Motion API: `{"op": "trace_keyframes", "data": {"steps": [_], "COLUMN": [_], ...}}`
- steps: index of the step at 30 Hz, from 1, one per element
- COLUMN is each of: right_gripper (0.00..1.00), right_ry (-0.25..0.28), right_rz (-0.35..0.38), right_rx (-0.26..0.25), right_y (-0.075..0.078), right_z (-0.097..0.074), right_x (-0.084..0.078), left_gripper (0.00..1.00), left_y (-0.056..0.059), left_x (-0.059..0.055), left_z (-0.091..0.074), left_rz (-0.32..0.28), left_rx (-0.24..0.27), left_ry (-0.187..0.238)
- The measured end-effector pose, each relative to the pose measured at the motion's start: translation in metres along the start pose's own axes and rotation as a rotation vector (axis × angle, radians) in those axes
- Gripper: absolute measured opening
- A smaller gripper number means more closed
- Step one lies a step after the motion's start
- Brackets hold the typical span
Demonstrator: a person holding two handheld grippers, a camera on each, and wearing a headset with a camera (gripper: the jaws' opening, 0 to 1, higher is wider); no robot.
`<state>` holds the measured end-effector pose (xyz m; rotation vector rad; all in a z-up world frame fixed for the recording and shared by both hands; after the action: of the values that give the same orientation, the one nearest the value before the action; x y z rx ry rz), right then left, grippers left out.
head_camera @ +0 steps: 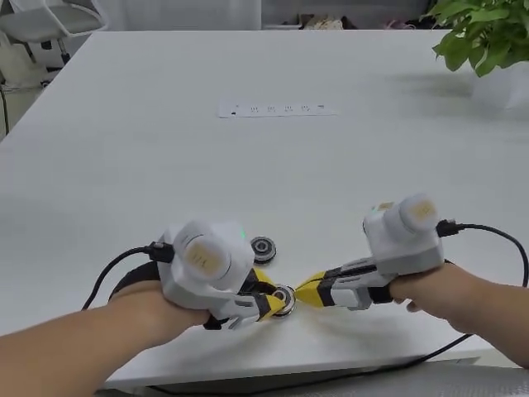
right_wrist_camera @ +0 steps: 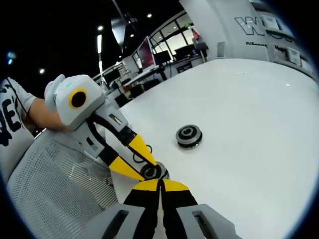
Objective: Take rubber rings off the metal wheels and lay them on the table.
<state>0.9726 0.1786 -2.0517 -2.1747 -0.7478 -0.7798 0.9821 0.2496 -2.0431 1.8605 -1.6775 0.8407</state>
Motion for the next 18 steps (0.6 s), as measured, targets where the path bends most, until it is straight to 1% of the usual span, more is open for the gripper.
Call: {"op": "trace_keyframes", "data": {"steps": [6, 18], "right_gripper": [0.0, 0.0], "right_ry": [0.004, 0.002], "right_rz": [0.012, -0.019], "right_rx": [0.004, 0.033], "right_y": [-0.0001, -0.0085], "right_z": [-0.0003, 0.0038], "right_x": [0.0007, 0.0052], "left_gripper": [0.08, 0.08], "left_y": [0.0005, 0.0004], "left_x": [0.0001, 0.0003], "left_z": [0.0002, 0.0004], "left_rz": [0.002, -0.002], "left_rx": [0.003, 0.004], "left_ry": [-0.003, -0.003]}}
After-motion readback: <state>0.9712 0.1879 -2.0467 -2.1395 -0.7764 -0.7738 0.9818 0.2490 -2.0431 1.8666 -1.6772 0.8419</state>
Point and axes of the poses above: the centre of the closed fingertips' face, and the gripper's own axes: z roughly forward along the fingers, y roughly to its right, x roughly out of its top, the point moved 4 cm from there along -z, roughly backward along the fingers, and after that the axes turned 3 degrees about -y, right-handed, at the moved point
